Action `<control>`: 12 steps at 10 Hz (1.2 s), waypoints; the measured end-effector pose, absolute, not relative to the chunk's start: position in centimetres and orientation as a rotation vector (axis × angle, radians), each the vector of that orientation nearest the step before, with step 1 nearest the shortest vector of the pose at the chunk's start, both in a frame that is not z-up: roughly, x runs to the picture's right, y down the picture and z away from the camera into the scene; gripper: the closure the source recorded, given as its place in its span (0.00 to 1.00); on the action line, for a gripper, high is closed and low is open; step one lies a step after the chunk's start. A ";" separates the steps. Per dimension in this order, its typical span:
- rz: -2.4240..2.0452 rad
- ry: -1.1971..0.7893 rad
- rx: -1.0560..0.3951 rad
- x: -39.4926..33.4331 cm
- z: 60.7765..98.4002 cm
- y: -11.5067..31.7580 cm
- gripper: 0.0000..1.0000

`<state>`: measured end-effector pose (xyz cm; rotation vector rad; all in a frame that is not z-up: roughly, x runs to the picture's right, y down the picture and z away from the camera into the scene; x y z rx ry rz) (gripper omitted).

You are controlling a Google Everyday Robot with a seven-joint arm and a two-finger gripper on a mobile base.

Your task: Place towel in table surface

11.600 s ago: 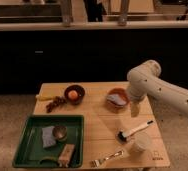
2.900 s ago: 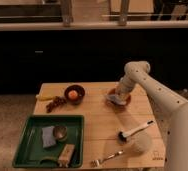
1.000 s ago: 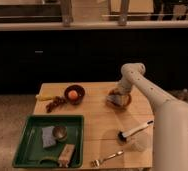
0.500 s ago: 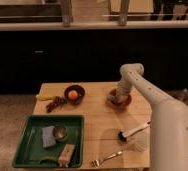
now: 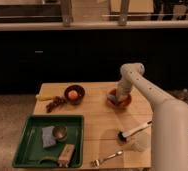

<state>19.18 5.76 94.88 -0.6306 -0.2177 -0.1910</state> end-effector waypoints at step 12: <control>-0.235 -0.187 -0.554 16.6 89.8 2.8 1.00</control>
